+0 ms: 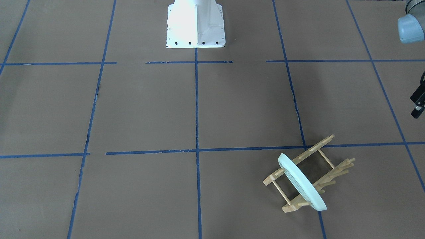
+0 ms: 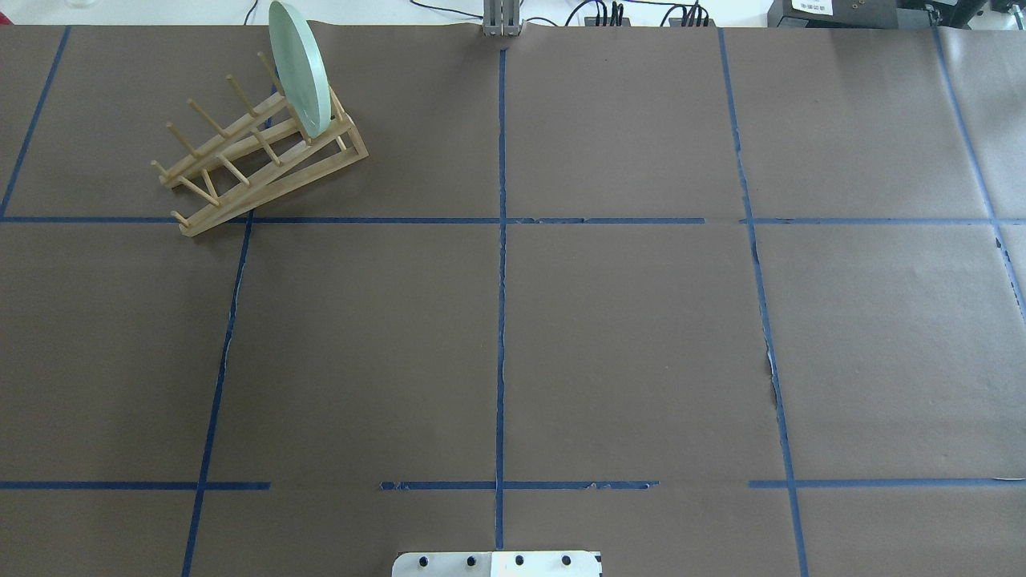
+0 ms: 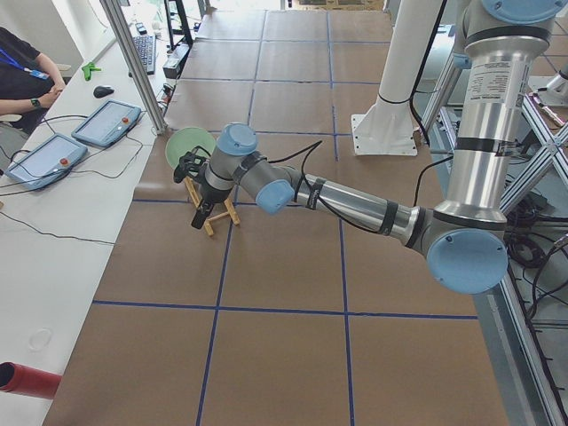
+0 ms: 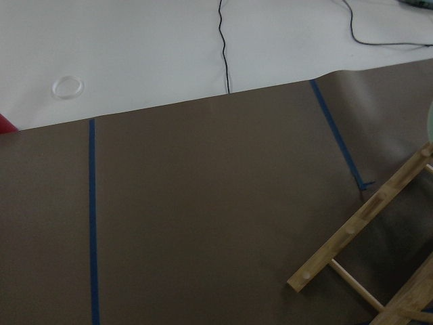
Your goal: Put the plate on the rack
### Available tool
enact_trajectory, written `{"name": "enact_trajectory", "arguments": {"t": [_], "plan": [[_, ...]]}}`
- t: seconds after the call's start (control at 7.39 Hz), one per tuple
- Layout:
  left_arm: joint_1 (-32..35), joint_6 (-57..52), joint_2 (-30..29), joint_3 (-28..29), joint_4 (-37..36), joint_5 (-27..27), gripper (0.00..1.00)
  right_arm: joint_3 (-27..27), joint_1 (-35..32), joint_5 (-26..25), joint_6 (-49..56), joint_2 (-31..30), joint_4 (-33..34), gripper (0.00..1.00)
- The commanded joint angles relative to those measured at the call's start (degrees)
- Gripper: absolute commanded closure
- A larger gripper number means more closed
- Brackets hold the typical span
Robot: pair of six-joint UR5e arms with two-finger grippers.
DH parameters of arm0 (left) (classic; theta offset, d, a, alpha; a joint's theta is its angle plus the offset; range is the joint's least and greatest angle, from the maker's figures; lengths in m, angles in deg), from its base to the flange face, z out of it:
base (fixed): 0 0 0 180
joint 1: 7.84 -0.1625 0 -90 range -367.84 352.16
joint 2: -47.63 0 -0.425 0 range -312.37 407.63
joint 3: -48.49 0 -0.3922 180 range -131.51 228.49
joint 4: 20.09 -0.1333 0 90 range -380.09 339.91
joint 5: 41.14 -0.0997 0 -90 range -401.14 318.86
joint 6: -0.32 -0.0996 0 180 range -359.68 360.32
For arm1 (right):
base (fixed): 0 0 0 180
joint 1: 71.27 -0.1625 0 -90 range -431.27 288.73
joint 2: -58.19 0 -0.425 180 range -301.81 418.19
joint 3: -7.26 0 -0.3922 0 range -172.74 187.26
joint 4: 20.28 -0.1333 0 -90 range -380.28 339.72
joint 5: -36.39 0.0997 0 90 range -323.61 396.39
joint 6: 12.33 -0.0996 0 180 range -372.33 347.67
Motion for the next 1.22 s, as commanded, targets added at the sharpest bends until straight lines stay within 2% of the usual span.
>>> {"name": "enact_trajectory", "arguments": {"t": [0.0,0.14,0.27,0.41,0.68,0.95,1.08], "plan": [[7.0,-16.4,0.4,4.3,-8.2,4.2,0.00,0.1,0.0,0.0,-0.1,0.0,0.0,0.00],[8.9,-17.4,0.6,8.4,-8.3,8.3,0.00,0.1,0.0,0.0,0.0,0.0,0.0,0.00],[9.9,-18.1,3.9,11.4,-7.3,9.4,0.00,0.1,0.0,0.0,0.0,0.0,0.0,0.00],[9.9,-21.2,5.7,11.6,-6.9,9.4,0.00,0.1,0.0,0.0,0.0,0.0,0.0,0.00],[9.8,-20.3,7.4,13.0,-7.5,9.4,0.00,0.1,0.0,0.0,-0.1,0.0,0.1,0.00],[9.9,-19.7,9.3,11.1,-10.0,10.3,0.00,0.0,0.0,0.0,-0.1,0.0,0.0,0.00],[9.9,-19.7,9.3,8.3,-15.1,12.1,0.00,0.1,0.0,0.0,-0.1,0.0,0.0,0.00]]}}
